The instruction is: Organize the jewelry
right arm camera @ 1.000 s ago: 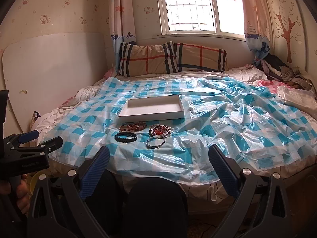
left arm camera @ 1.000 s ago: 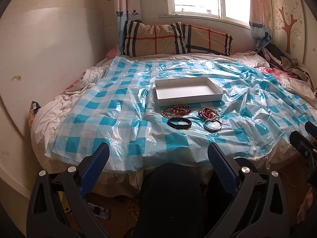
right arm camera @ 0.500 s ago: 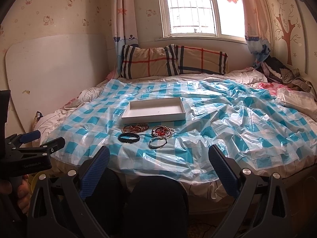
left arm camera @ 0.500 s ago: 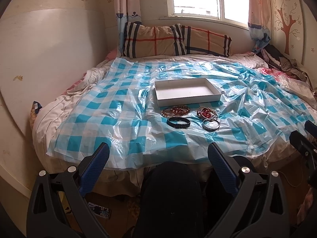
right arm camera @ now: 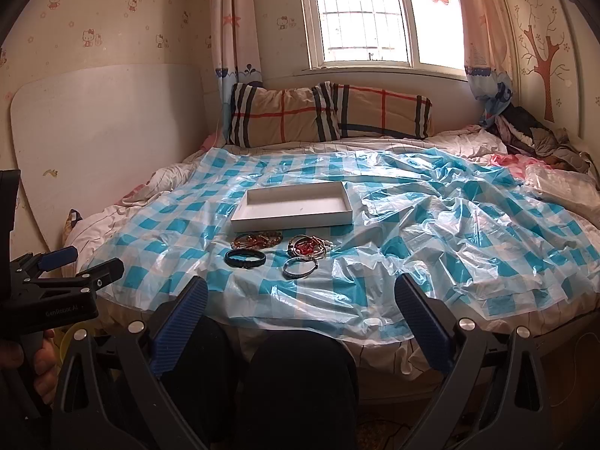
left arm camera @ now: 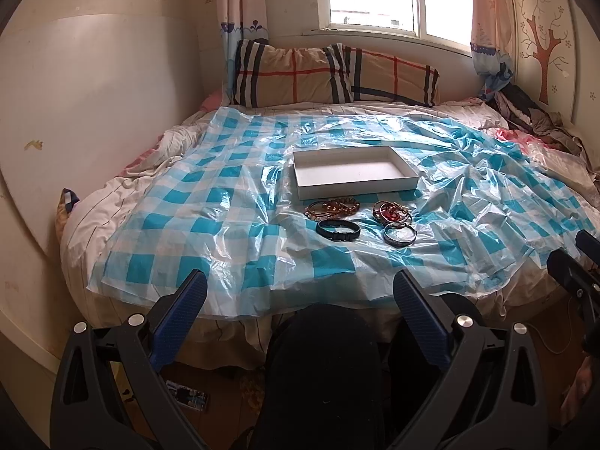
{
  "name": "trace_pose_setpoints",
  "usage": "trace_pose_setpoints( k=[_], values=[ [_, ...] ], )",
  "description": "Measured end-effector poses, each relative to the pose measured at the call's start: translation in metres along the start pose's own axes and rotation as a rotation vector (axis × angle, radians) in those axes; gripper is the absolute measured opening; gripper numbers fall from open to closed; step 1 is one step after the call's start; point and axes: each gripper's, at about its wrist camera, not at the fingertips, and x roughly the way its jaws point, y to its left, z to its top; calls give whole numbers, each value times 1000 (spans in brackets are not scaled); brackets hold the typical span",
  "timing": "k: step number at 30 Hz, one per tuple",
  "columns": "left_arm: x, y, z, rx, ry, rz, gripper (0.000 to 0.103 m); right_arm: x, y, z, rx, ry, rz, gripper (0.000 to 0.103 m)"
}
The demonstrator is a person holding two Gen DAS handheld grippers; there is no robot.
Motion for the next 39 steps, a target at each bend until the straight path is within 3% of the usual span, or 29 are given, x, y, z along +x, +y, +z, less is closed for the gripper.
trace_pose_setpoints(
  k=[12,20,32,39],
  values=[
    [0,-1,-1,1,6,1,96,1,0,0,0,0,-2,96],
    [28,5,3,-7,63,-7,96,17,3,0,5,41,-1,96],
    [131,21,27,-21,183,-74,96,105,-13,32,-40,122,0,96],
    [213,3,44,38,256,-150,93,184,-29,35,-49,224,41,95]
  ],
)
